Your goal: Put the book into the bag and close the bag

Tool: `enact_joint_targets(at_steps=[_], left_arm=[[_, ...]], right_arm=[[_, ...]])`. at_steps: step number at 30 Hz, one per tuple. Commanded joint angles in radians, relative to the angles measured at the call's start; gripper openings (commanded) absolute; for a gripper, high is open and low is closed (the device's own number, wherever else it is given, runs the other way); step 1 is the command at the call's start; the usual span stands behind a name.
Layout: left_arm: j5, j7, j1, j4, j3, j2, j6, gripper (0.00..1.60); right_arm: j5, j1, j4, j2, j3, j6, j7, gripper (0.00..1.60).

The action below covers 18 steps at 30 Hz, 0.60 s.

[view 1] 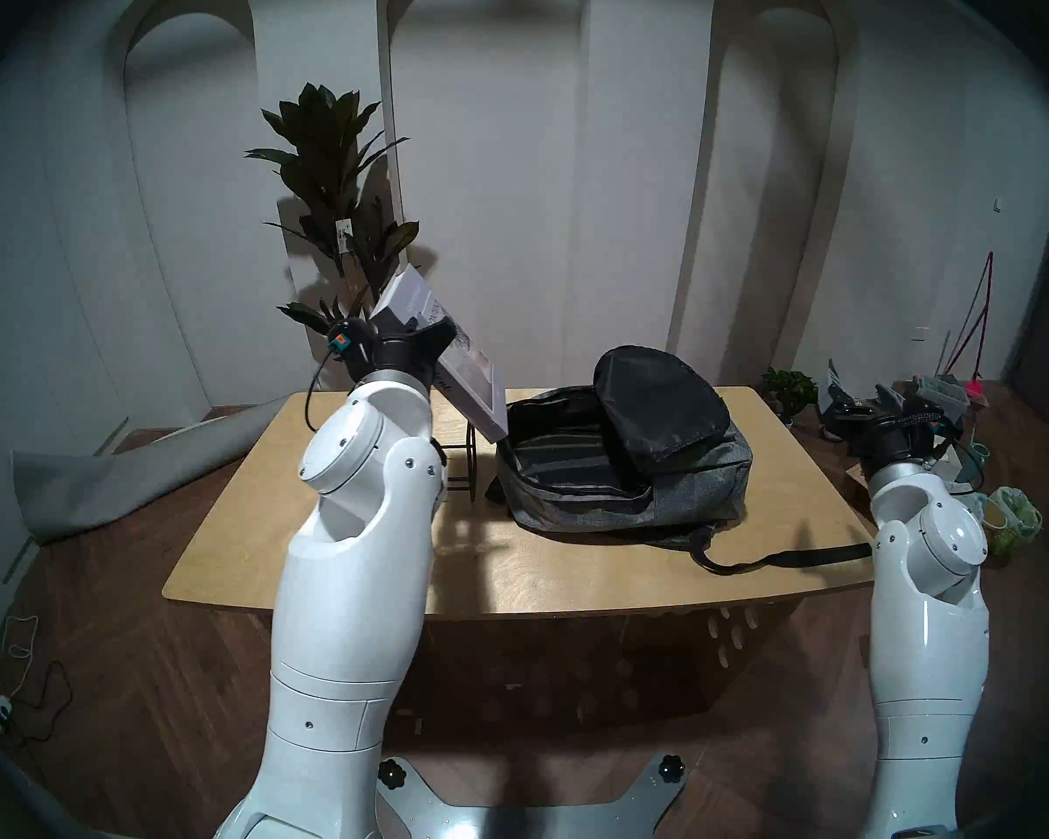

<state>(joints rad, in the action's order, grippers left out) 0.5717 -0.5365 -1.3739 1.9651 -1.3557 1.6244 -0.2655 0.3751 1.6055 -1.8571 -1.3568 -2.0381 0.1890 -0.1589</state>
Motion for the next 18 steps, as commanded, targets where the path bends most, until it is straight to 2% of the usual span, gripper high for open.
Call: enact_joint_targets(at_steps=[1,5,7,8,11,18], left_arm=[[-0.043,-0.070,0.059,-0.019,0.120,0.030,0.071,0.00],[-0.081,-0.134,0.076,-0.076,0.189,0.037,0.134,0.00],[-0.083,-0.143,0.081,-0.093,0.200,0.039,0.150,0.00],[-0.096,-0.170,0.095,-0.130,0.220,0.046,0.182,0.00],[-0.113,-0.201,0.120,-0.189,0.236,0.059,0.233,0.00],[-0.118,-0.234,0.162,-0.293,0.228,0.088,0.350,0.00]], right_arm=[[0.039,-0.020,0.021,0.073,-0.070,0.001,-0.064,1.60],[0.059,-0.023,0.047,0.094,-0.103,0.004,-0.102,1.60],[0.065,-0.023,0.050,0.097,-0.109,0.005,-0.112,1.60],[0.077,-0.021,0.055,0.103,-0.120,0.004,-0.134,1.60],[0.087,-0.013,0.056,0.107,-0.132,-0.004,-0.163,1.60],[0.094,0.006,0.039,0.099,-0.147,-0.014,-0.200,1.60]])
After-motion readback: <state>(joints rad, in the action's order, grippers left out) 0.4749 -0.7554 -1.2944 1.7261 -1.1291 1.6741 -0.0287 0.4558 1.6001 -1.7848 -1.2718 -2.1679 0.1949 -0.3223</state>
